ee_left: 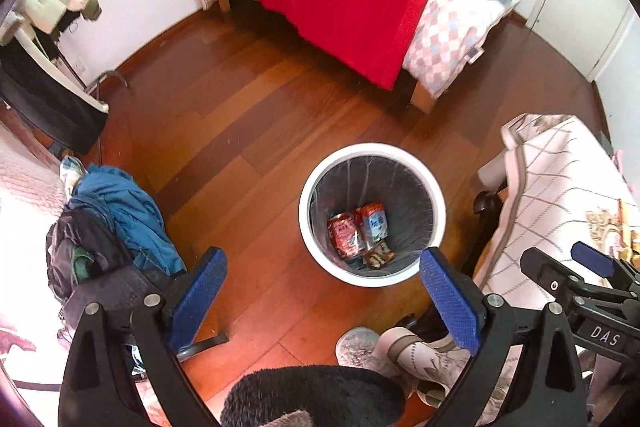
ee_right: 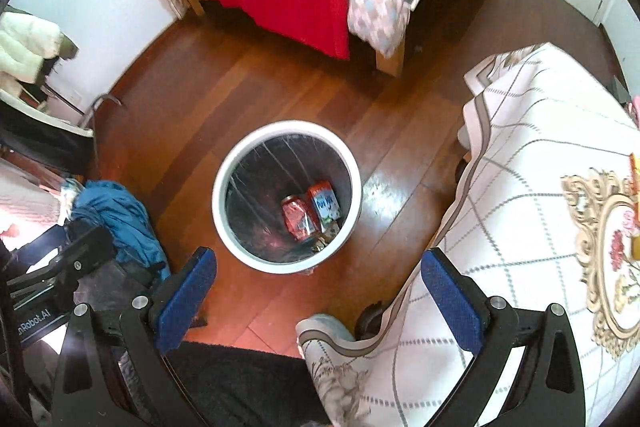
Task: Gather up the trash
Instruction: 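Carry the carton and wrapper over the bin and open both tools, then grasp the gold foil wrapper with the left tool while the right tool grasps the pink toothpaste box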
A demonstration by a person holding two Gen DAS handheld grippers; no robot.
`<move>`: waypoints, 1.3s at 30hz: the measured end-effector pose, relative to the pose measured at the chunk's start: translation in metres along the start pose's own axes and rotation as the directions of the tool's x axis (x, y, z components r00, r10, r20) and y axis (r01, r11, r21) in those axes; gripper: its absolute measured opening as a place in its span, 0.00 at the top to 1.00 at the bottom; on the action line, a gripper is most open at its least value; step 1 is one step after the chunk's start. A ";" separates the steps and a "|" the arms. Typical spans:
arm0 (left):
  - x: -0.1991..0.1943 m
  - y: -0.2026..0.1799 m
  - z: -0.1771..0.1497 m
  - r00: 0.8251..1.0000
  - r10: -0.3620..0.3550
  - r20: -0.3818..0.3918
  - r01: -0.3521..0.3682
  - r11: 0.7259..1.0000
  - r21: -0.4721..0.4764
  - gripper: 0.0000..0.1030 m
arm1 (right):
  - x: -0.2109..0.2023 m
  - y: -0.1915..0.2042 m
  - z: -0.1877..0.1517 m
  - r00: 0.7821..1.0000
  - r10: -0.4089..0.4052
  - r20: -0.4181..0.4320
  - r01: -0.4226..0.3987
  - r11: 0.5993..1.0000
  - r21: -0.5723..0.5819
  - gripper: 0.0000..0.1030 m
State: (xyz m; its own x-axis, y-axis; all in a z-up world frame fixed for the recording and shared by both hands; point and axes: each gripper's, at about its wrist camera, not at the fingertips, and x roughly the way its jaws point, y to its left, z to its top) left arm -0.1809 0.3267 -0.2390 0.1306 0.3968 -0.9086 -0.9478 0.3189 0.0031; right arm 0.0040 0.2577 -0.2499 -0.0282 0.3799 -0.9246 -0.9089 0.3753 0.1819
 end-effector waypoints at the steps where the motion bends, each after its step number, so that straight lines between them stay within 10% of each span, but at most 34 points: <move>1: -0.007 -0.001 -0.001 1.000 -0.004 0.012 0.004 1.000 0.001 0.04 | -0.008 0.000 -0.001 1.000 0.009 0.013 -0.009 1.000 0.001 0.00; 17: -0.085 -0.112 -0.017 0.989 -0.062 0.134 0.043 0.989 0.142 0.04 | -0.148 -0.109 -0.059 0.966 0.119 0.231 -0.174 0.956 0.235 0.00; 24: -0.044 -0.266 -0.030 0.986 -0.165 0.022 0.150 0.942 0.302 0.04 | -0.172 -0.259 -0.097 0.977 -0.100 0.190 0.000 0.884 0.467 0.00; 32: 0.000 -0.440 -0.050 0.959 -0.240 -0.150 0.283 0.836 0.470 0.05 | -0.184 -0.455 -0.136 0.952 -0.307 0.006 0.223 0.705 0.674 0.00; 39: 0.034 -0.511 -0.067 0.937 -0.251 -0.243 0.343 0.790 0.508 0.15 | -0.174 -0.549 -0.156 0.927 -0.362 -0.100 0.319 0.620 0.716 0.00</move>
State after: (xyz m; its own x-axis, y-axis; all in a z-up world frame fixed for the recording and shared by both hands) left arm 0.2887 0.1193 -0.2990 0.2893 0.0823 -0.9537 -0.5564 0.8252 -0.0975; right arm 0.4430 -0.1469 -0.2410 0.2617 0.1319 -0.9561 -0.2746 0.9599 0.0572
